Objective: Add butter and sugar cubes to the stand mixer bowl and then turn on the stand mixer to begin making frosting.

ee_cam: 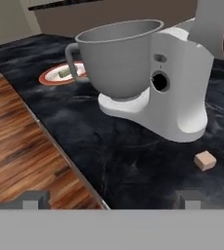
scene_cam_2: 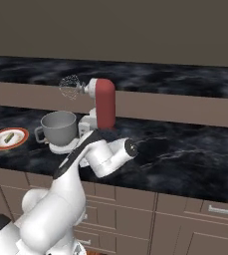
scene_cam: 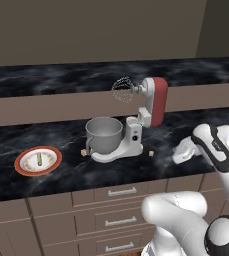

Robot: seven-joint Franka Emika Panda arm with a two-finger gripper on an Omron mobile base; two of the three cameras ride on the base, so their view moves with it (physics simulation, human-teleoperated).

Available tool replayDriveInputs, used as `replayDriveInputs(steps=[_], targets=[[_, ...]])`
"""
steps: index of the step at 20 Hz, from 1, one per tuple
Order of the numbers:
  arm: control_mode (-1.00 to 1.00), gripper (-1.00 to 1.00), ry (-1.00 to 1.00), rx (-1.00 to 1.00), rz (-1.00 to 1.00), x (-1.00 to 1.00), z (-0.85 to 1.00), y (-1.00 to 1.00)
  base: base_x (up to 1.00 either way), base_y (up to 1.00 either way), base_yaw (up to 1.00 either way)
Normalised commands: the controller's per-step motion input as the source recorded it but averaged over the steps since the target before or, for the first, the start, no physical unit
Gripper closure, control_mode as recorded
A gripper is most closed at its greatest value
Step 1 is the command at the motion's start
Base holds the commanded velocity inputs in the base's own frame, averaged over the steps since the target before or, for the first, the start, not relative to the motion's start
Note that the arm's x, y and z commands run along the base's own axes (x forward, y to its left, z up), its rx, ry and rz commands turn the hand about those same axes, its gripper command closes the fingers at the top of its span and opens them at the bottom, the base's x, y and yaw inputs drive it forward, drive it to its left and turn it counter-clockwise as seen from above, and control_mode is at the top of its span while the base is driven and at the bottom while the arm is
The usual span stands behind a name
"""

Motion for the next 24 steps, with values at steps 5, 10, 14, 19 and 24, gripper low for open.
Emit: replayDriveInputs(steps=[5, 10, 14, 19, 24], targets=[[-1.0, -1.0, -0.25, 0.0, 0.13, 0.02, -0.04, -0.03, 0.0, 0.0, 0.0], [-1.0, -1.0, -0.19, 0.0, 0.06, 0.19, -0.11, 0.0, 0.0, 0.0, 0.0], [-1.0, -1.0, -0.02, 0.0, 0.0, 0.4, -0.16, 0.0, 0.0, 0.0, 0.0], [-1.0, -1.0, 0.0, 0.0, 0.02, 0.5, -0.07, 0.0, 0.0, 0.0, 0.0], [-1.0, -1.0, 0.0, 0.0, 0.04, 0.37, -0.11, 0.0, 0.0, 0.0, 0.0]])
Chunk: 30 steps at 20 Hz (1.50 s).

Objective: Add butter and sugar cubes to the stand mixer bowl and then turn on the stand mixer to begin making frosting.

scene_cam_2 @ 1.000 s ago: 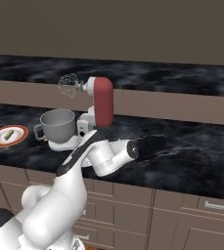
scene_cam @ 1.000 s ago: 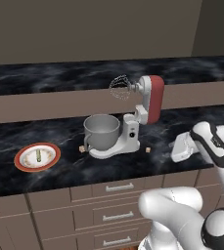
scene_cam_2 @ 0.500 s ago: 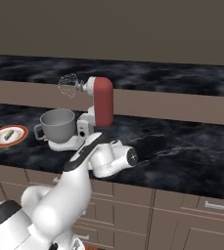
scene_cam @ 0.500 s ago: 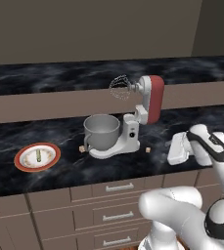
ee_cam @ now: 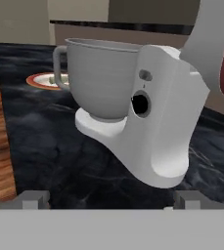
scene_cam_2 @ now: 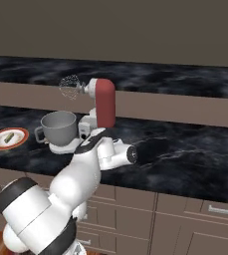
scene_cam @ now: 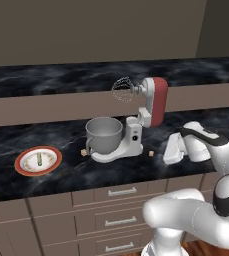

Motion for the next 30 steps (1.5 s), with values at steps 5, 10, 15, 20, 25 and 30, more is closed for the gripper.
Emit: replayDriveInputs(steps=[5, 10, 15, 20, 25, 30], targets=[[-1.0, -1.0, 0.0, 0.0, 0.06, 0.29, -0.21, -0.01, 0.0, 0.0, 0.0], [-1.0, -1.0, 0.0, 0.0, 0.07, 0.19, -0.25, -0.02, 0.0, 0.0, 0.0], [-1.0, -1.0, 0.0, 0.0, 0.07, 0.18, -0.22, 0.0, 0.0, 0.0, 0.0], [-1.0, -1.0, 0.0, 0.0, 0.06, 0.25, -0.21, 0.0, 0.0, 0.0, 0.0], [-1.0, -1.0, 0.01, 0.0, 0.05, 0.3, -0.19, -0.01, 0.0, 0.0, 0.0], [-1.0, -1.0, 0.03, 0.0, 0.03, 0.35, -0.19, -0.04, 0.0, 0.0, 0.0]])
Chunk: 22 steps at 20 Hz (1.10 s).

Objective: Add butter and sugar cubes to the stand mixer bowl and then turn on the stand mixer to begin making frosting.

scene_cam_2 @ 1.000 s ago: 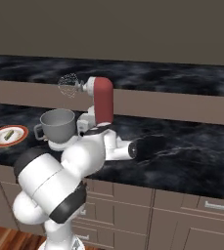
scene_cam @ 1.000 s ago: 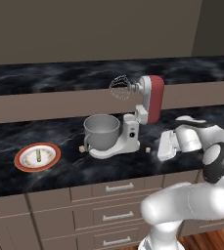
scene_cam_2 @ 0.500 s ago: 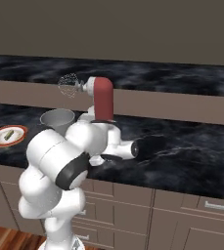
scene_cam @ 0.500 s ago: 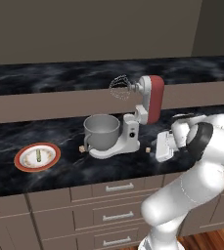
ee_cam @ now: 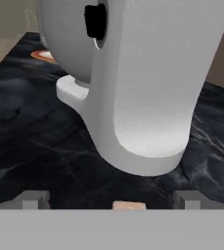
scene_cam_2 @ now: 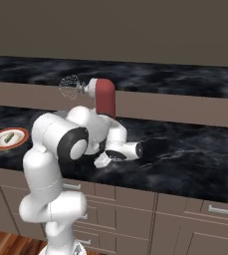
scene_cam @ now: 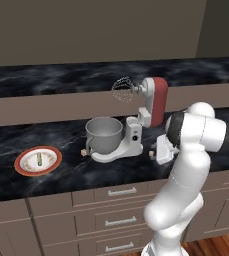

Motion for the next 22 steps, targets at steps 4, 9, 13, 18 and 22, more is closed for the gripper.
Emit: replayDriveInputs(steps=[4, 9, 13, 18, 22], targets=[[-1.0, -1.0, 0.03, 0.0, 0.01, 0.28, -0.24, -0.04, 0.0, 0.0, 0.0], [-1.0, -1.0, 0.03, 0.0, 0.02, 0.17, -0.26, -0.05, 0.0, 0.0, 0.0], [-1.0, -1.0, 0.03, 0.0, 0.02, 0.14, -0.26, 0.0, 0.0, 0.0, 0.0], [-1.0, 1.0, 0.06, 0.0, 0.01, 0.01, -0.3, 0.06, 0.0, 0.0, 0.0], [-1.0, 1.0, 0.05, 0.0, 0.0, -0.02, -0.26, 0.04, 0.0, 0.0, 0.0]])
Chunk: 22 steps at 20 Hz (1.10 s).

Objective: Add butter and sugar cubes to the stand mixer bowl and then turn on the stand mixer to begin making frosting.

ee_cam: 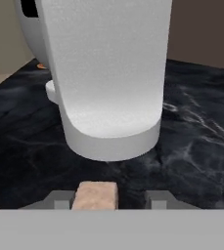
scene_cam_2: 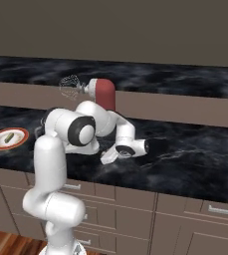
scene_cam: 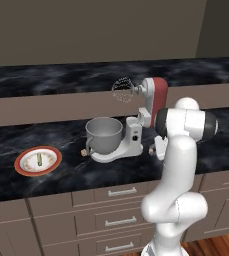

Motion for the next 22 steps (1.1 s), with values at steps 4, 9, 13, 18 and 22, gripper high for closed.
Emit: replayDriveInputs(steps=[4, 9, 13, 18, 22], targets=[[-1.0, 1.0, 0.0, 0.0, 0.0, -0.2, -0.05, 0.03, 0.0, 0.0, 0.0], [-1.0, 1.0, 0.0, 0.0, -0.05, -0.41, 0.19, 0.1, 0.0, 0.0, 0.0], [-1.0, 1.0, 0.0, 0.0, -0.09, -0.63, 0.92, 0.11, 0.0, 0.0, 0.0], [-1.0, 1.0, 0.04, -0.01, -0.11, -0.8, 1.0, 0.16, 0.0, 0.0, 0.0], [-1.0, 1.0, 0.14, -0.07, -0.14, -0.81, 1.0, 0.32, 0.0, 0.0, 0.0]])
